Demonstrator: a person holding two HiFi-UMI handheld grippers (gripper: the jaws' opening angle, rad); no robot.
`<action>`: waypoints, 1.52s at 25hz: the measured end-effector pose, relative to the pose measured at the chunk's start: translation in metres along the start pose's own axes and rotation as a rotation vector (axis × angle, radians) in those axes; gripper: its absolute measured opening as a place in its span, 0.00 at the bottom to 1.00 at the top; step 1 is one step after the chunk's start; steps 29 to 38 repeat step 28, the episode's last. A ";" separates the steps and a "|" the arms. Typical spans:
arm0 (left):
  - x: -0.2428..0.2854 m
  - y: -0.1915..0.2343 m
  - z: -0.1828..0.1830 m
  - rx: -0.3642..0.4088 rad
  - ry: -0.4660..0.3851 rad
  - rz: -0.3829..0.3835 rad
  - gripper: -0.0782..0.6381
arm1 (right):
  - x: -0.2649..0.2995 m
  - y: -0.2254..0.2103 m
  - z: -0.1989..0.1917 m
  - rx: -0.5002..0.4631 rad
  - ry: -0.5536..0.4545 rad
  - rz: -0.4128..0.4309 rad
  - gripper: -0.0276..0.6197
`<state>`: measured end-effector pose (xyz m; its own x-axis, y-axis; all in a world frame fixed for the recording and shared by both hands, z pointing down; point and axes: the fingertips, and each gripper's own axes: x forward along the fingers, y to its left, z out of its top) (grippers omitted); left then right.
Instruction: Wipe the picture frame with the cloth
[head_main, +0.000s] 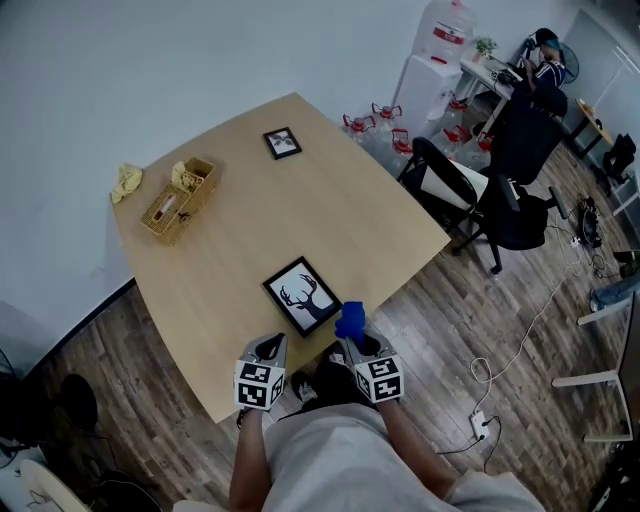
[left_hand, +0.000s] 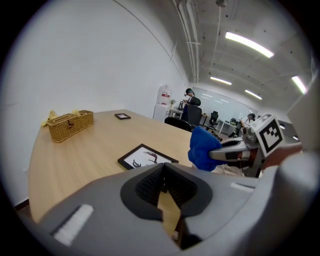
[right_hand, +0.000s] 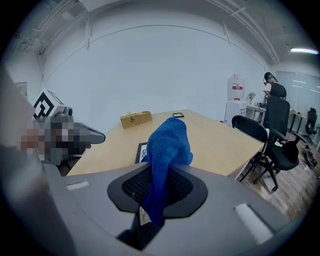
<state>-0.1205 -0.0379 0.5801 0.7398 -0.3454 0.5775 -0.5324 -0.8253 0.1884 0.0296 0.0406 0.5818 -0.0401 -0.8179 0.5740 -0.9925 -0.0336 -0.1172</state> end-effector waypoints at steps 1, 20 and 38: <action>0.000 0.000 0.000 0.001 0.002 0.001 0.18 | 0.000 -0.001 0.000 0.001 -0.003 -0.003 0.13; 0.001 -0.002 0.002 0.003 0.006 0.002 0.18 | 0.005 0.009 -0.005 0.005 0.023 0.081 0.13; -0.002 0.003 0.005 -0.004 0.004 0.011 0.18 | 0.008 0.017 -0.001 -0.009 0.030 0.102 0.13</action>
